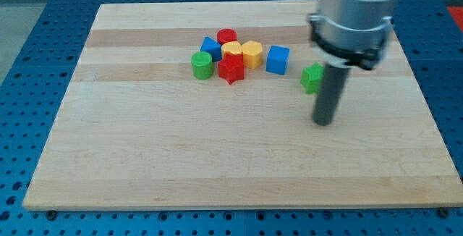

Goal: Move the green star towards right

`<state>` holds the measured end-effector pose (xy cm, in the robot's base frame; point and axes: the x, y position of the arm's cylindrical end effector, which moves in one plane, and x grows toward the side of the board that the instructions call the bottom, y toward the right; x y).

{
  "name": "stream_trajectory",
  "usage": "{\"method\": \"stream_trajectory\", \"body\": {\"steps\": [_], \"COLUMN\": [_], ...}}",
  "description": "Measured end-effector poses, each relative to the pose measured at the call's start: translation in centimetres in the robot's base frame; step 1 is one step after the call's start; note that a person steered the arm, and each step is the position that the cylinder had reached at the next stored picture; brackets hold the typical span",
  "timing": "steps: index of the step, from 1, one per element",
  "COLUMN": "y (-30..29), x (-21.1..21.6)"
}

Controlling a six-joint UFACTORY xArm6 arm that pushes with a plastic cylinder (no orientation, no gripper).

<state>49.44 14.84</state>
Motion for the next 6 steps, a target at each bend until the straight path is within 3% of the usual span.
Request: {"method": "stream_trajectory", "body": {"steps": [1,3,5,6], "y": [5.5,5.1,2.6,2.5], "x": [-2.0,-7.7,-8.2,-15.5]}}
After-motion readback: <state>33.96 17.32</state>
